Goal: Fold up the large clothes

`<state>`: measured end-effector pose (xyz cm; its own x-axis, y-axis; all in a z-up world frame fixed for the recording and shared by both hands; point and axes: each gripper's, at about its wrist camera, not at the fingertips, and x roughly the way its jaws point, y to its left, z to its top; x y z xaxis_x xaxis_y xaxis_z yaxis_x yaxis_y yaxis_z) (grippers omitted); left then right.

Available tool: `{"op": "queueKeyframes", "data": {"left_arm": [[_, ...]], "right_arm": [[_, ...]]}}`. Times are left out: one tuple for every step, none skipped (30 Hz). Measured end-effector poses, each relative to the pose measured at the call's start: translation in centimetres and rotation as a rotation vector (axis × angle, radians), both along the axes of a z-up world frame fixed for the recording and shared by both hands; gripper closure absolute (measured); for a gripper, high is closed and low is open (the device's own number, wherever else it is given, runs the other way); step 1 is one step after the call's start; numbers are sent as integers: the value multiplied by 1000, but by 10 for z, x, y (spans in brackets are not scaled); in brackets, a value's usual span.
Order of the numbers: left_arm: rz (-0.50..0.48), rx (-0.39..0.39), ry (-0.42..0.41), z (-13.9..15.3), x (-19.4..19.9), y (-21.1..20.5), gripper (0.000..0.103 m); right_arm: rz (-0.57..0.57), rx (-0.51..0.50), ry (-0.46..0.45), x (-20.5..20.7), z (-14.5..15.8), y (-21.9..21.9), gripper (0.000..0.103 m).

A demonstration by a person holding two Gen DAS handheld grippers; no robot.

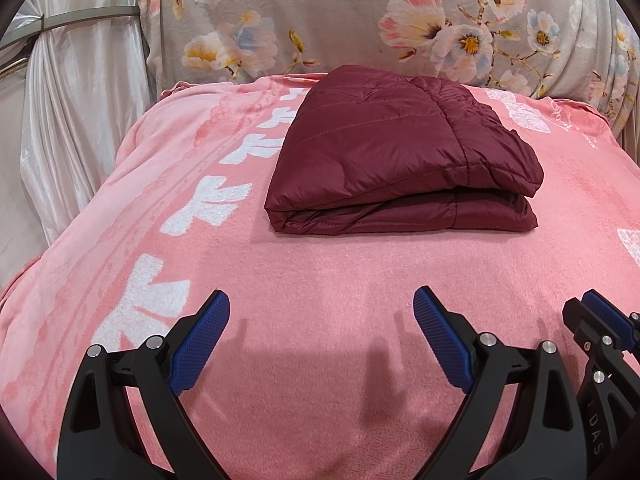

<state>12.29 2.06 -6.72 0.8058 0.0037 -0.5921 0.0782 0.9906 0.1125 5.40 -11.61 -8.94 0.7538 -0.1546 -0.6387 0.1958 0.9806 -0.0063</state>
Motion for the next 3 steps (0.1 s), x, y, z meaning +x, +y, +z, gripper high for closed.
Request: {"op": "queueKeyframes", "data": {"left_arm": [[-1,-1,1,0,0,0,12],[-1,0,1,0,0,0,12],[-1,1,0,0,0,0,12]], "right_arm": [[0,0,0,0,0,1,86],[0,0,-1,0,0,0,86],[0,0,-1,0,0,0,86]]}}
